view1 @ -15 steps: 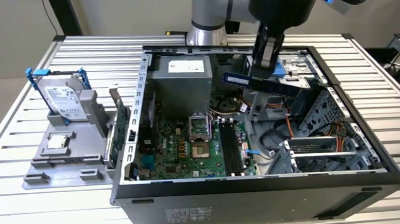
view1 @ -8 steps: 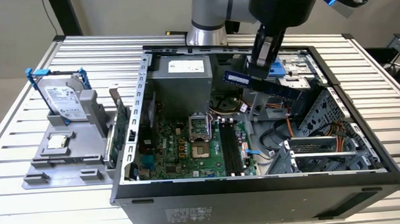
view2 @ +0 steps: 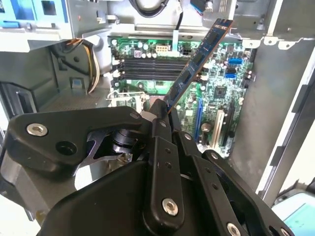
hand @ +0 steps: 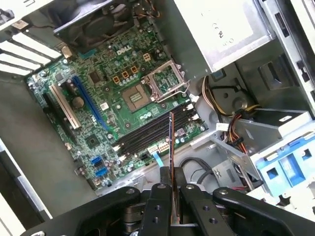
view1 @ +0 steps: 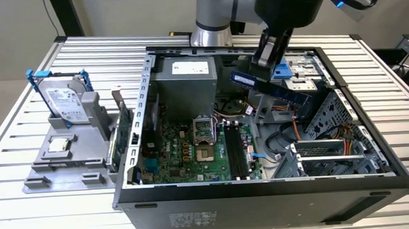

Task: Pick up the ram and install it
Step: 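Insert the ram into the slot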

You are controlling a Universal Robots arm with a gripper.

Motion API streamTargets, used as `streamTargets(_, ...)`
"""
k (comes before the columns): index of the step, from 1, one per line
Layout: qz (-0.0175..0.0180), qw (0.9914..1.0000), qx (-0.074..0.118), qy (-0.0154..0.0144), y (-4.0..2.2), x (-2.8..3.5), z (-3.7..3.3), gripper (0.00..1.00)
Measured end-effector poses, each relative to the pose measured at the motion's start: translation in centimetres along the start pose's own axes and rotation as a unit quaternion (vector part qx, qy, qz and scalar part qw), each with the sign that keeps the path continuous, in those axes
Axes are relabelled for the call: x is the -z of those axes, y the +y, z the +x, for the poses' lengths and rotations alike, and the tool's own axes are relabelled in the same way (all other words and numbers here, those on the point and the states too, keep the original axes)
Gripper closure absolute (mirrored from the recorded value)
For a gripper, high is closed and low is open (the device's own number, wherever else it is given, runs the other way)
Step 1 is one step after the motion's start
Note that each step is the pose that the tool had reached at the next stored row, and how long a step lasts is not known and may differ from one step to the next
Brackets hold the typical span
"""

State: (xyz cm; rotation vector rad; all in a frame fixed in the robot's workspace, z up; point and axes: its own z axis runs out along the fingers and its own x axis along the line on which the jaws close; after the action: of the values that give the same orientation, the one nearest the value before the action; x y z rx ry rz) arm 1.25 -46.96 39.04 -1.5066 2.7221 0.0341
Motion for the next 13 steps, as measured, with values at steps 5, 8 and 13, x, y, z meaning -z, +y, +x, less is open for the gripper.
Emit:
streamTargets(5, 0.0008, 0.99958, -0.029, 0.0000, 0.00, 0.00, 0.00, 1.00)
streamTargets(8, 0.0013, 0.99892, -0.047, 0.0001, 0.00, 0.00, 0.01, 1.00)
streamTargets(13, 0.0021, 0.99712, -0.076, 0.0001, 0.00, 0.00, 0.01, 1.00)
